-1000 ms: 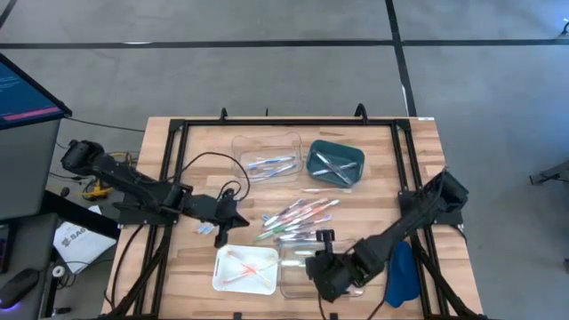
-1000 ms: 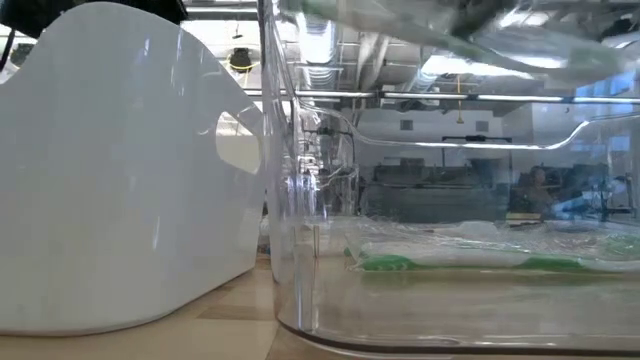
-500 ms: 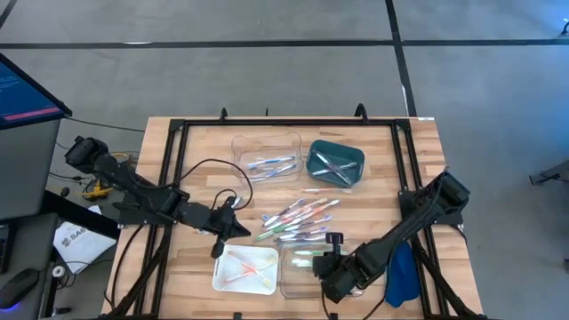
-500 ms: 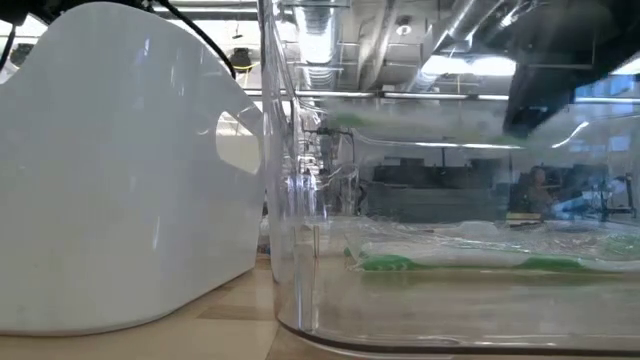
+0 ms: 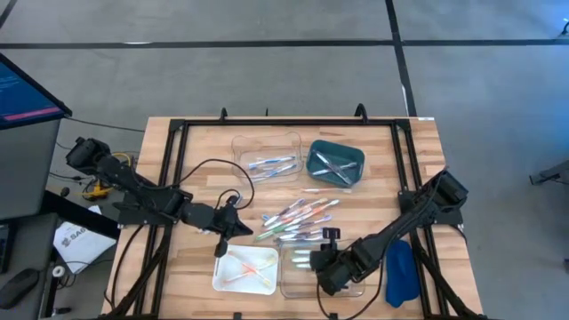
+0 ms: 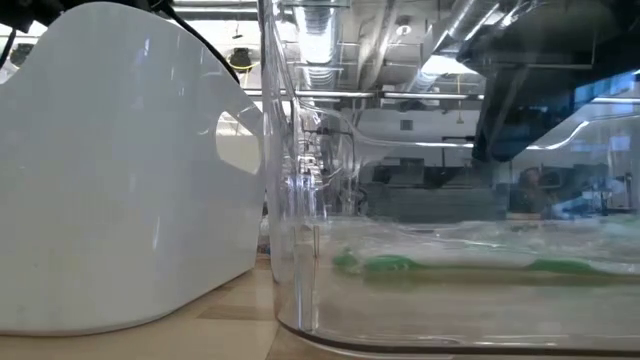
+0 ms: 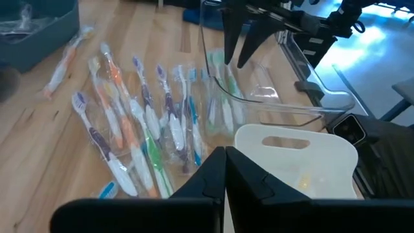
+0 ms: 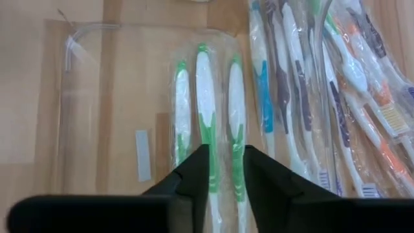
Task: Pick & Place Toothbrushes
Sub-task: Put the purple toothbrush into the green bin
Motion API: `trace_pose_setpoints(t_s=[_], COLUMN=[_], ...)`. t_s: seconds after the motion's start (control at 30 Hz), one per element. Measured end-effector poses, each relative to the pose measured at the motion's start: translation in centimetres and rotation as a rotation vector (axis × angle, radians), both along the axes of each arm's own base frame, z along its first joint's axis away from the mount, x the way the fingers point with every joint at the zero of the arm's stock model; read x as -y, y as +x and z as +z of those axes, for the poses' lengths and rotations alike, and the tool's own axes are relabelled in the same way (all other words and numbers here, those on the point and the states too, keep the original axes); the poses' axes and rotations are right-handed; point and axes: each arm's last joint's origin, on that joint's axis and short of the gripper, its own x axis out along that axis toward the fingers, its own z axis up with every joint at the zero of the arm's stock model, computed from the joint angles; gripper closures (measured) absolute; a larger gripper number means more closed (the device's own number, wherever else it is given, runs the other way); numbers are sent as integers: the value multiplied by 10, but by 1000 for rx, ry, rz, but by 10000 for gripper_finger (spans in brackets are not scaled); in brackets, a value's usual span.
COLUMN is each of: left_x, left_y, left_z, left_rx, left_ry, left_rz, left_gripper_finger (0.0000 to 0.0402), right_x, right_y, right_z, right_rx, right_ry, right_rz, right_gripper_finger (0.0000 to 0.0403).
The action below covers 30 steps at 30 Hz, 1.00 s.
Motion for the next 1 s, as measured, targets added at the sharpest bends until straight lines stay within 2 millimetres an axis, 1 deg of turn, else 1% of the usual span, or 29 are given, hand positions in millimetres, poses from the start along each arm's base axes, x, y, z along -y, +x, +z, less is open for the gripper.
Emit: trace_pose_setpoints(t_s=[0.17, 0.37, 0.57, 0.73, 0.87, 1.0], left_x=[0, 0, 0, 0, 0, 0], left_y=[0, 0, 1, 1, 1, 1], left_z=[1, 1, 1, 1, 1, 2], left_rx=[5, 11, 13, 14, 18, 21], left_ry=[-5, -8, -9, -9, 8, 16], left_rz=[1, 0, 0, -1, -9, -6], left_gripper_finger=[401, 401, 401, 401, 401, 401], right_x=[-2, -7, -13, -11, -11, -10], right_y=[1, 8, 15, 22, 24, 24], right_z=[2, 17, 42, 62, 66, 67], right_rx=[10, 48, 74, 86, 87, 98], right_ry=[7, 18, -14, -46, -91, -180], right_rz=[3, 44, 143, 202, 263, 305], right_gripper_finger=[288, 273, 279, 287, 293, 305])
